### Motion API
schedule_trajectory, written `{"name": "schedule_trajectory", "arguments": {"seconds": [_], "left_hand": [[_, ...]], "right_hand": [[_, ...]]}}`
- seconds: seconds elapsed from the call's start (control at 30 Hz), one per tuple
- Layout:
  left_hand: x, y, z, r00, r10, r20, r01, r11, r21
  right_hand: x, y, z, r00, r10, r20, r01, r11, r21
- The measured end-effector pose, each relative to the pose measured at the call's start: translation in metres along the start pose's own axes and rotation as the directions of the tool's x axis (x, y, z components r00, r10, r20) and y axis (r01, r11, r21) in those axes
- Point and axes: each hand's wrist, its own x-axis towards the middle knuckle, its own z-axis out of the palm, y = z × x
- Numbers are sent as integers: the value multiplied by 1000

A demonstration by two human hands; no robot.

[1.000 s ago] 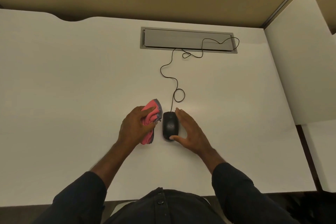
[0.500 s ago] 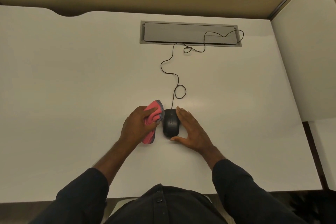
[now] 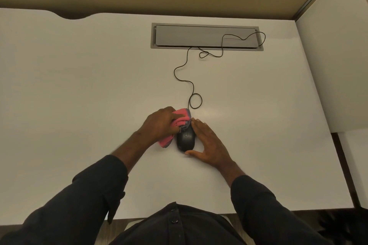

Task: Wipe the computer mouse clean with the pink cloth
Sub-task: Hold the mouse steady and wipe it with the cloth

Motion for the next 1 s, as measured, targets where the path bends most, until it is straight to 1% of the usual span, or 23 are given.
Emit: {"name": "schedule_trajectory", "arguments": {"seconds": [0.07,0.33,0.57,0.8,0.9,1.0], "left_hand": [[1,-1,5,1000,-17,12,17,1000,14],[-1,-3,15,997,-69,-31,67,996,-65],[-10,-4,27,987,-133,-90,114,974,-195],[-25,-10,40,974,-173,-145,136,963,-233],[-33,-10,44,964,-227,-142,183,946,-266],[-41,-9,49,958,-246,-146,198,939,-282]], "right_hand": [[0,0,0,1000,-1,1,1,1000,-7],[0,-2,-2,1000,5,3,-5,1000,-24],[3,0,0,1000,-10,-1,10,1000,-26],[3,2,3,1000,-13,2,13,1000,-26],[4,3,3,1000,-9,15,10,1000,-29],[3,4,3,1000,-9,17,10,1000,-24]]}}
